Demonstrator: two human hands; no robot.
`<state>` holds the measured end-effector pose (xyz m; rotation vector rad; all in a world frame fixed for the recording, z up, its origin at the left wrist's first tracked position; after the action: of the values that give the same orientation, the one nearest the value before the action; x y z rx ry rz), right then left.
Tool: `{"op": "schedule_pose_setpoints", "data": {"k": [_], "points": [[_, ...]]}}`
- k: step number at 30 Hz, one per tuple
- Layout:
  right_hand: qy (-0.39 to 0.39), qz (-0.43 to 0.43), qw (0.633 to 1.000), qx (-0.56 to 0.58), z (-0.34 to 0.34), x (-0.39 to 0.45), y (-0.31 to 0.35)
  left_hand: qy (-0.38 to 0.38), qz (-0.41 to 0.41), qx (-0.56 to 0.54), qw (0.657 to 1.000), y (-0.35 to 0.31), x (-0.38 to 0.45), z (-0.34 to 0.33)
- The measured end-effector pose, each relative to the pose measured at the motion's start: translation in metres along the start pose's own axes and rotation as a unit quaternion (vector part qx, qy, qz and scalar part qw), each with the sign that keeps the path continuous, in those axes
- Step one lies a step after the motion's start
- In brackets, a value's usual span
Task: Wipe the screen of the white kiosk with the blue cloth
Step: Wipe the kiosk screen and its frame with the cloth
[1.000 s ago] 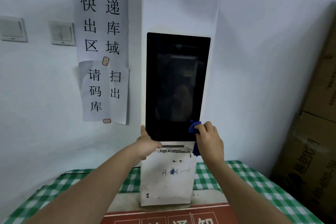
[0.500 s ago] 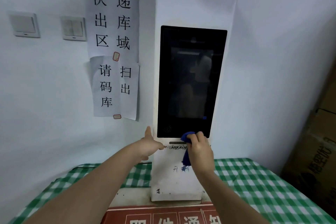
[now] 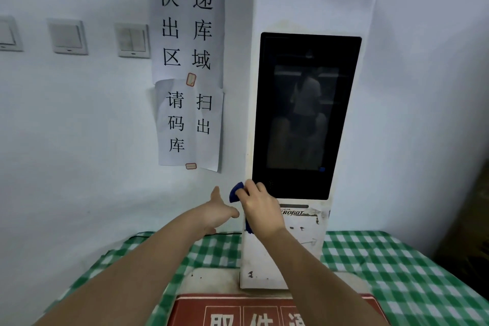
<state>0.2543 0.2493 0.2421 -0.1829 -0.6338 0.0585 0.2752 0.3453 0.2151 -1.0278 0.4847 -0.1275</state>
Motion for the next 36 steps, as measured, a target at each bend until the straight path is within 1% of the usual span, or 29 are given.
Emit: {"op": "schedule_pose_setpoints", "data": {"k": [3, 5, 8, 12, 15, 17, 23, 29, 32, 36], "points": [[0.005, 0.015, 1.000, -0.026, 0.003, -0.009, -0.016, 0.002, -0.006, -0.005, 1.000, -0.006, -0.002, -0.005], [0.008, -0.009, 1.000, -0.029, 0.003, -0.019, -0.036, 0.009, -0.011, -0.005, 1.000, -0.009, -0.004, -0.011], [-0.005, -0.071, 0.997, -0.017, 0.009, -0.033, -0.077, 0.019, -0.019, -0.006, 1.000, -0.016, -0.004, -0.021], [-0.056, -0.151, 0.987, 0.010, 0.022, -0.054, -0.130, 0.025, -0.022, -0.008, 0.999, -0.024, -0.006, -0.034], [-0.113, -0.266, 0.956, 0.051, 0.033, -0.073, -0.168, 0.031, -0.024, -0.010, 0.999, -0.028, -0.006, -0.041], [-0.143, -0.313, 0.935, 0.083, 0.038, -0.079, -0.181, 0.031, -0.023, -0.010, 0.999, -0.028, -0.006, -0.042], [-0.158, -0.308, 0.931, 0.118, 0.035, -0.059, -0.156, 0.027, -0.023, -0.006, 0.999, -0.026, -0.006, -0.038], [-0.184, -0.245, 0.946, 0.105, 0.033, -0.036, -0.115, 0.016, -0.016, -0.011, 1.000, -0.018, -0.004, -0.024], [-0.163, -0.188, 0.965, 0.087, 0.034, -0.019, -0.087, 0.006, -0.016, -0.011, 1.000, -0.016, -0.005, -0.018], [-0.106, -0.122, 0.985, 0.056, 0.032, 0.006, -0.048, -0.001, -0.014, -0.015, 1.000, -0.015, -0.005, -0.012]]}}
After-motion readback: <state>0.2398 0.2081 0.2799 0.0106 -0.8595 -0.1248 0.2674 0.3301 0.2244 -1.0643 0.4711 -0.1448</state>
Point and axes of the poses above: each hand's wrist, its own x-axis towards the middle knuckle, its own z-axis out of the back of the hand, y = z × x, the point moved 8 cm from there along x, towards the middle knuckle, and after that the axes turned 3 degrees about -x, right-handed, at the moved point
